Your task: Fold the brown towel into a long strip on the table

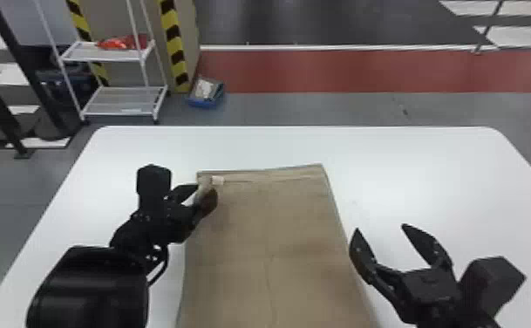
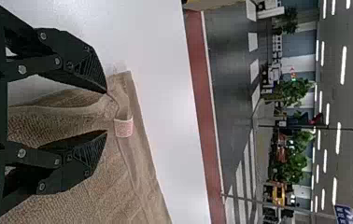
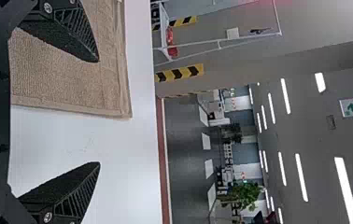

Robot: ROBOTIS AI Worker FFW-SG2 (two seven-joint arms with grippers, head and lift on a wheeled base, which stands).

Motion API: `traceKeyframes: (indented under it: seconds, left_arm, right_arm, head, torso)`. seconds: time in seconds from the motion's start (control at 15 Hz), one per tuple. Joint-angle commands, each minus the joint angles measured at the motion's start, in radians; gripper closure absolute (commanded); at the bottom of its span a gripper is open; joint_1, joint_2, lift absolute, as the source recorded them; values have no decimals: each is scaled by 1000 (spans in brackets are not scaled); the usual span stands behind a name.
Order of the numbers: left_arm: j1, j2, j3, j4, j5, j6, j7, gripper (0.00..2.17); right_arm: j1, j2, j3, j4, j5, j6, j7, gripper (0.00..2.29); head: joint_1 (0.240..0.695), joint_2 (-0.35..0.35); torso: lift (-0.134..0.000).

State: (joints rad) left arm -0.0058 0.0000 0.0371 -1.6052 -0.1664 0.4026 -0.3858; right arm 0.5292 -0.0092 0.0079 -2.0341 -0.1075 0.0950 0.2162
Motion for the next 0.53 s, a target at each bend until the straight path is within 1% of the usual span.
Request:
traceKeyframes:
  seconds: [0.0,0.07,0.13,0.27,0.33,0.4,0.47]
  left_arm:
    - [18,-3,-5,-36,-4,-1,-62,910]
    - [18,-3,-13,-36,-15,8,-64,1389]
    - [18,-3,-17,-36,-30,14,-61,1531]
    - [27,-3,-23,-41,-33,14,-58,1534]
    - [38,-3,-23,-68,-33,14,-58,1538]
    - [61,-3,-36,-110,-32,32,-54,1784]
    - [90,-3,-42,-180,-32,69,-54,1973]
  right_arm:
    - [-2,0,1,-2,0,6,0,93]
    - [0,0,3,-3,0,6,0,93]
    - [0,0,3,-5,0,6,0,93]
    - [2,0,1,-6,0,6,0,93]
    - [2,0,1,-6,0,6,0,93]
    - [2,0,1,-6,0,6,0,93]
    - [3,0,1,-6,0,6,0,93]
  head:
    - [695,16]
    - [695,12]
    - [695,4]
    - [695,-3]
    - [695,-4]
    - [695,-5]
    - [695,-6]
  torso:
    - [-123]
    - [-123]
    - [-123]
    - [-123]
    - [-123]
    - [-123]
    - [-123]
